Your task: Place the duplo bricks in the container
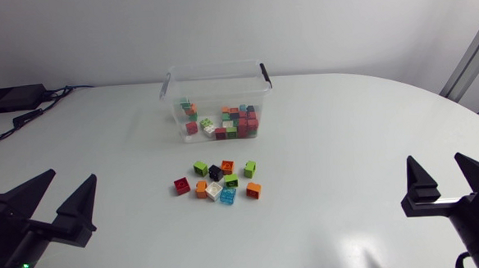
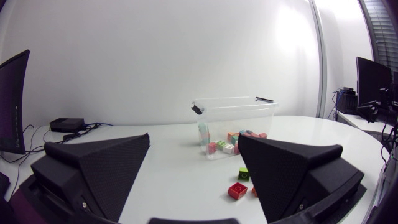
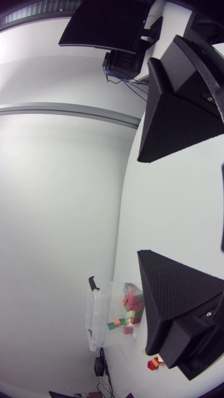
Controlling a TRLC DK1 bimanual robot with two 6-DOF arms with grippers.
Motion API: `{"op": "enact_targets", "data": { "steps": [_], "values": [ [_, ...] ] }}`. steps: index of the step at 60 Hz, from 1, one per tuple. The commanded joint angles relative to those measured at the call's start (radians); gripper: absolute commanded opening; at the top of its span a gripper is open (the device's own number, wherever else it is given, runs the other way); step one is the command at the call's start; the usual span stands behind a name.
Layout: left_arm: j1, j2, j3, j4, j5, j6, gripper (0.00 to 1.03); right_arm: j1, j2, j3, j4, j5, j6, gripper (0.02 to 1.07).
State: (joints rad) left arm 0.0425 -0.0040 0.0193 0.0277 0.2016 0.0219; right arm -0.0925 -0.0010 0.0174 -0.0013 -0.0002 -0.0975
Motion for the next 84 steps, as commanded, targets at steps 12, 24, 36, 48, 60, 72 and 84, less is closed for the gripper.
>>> {"op": "enact_targets", "data": {
  "steps": [12,24,36,48,60,72,84],
  "values": [
    [-0.02,-0.01,-0.022,0.02,-0.004,-0.019,0.99,0.005,-0.007,-0.019,-0.002,-0.004,0.015,1.03],
    [-0.02,-0.004,0.064,-0.041,-0.004,-0.023,0.99,0.037,-0.005,0.036,-0.035,-0.003,0.012,1.03],
    [-0.073,0.196,0.252,-0.077,-0.004,-0.04,0.99,0.111,0.114,0.182,-0.065,0.006,0.012,1.02],
    [-0.174,0.553,0.452,-0.127,-0.047,-0.043,0.98,0.152,0.314,0.311,-0.065,0.002,0.012,1.02],
    [-0.34,0.825,0.597,-0.204,-0.172,0.073,0.96,0.232,0.495,0.401,-0.065,0.016,0.012,1.02],
    [-0.345,1.012,0.712,-0.281,-0.171,0.067,0.96,0.29,0.682,0.538,-0.158,0.045,0.012,1.02],
    [-0.336,1.193,0.815,-0.357,-0.172,0.176,0.96,0.301,0.885,0.67,-0.267,0.014,0.01,1.02]
  ]
}}
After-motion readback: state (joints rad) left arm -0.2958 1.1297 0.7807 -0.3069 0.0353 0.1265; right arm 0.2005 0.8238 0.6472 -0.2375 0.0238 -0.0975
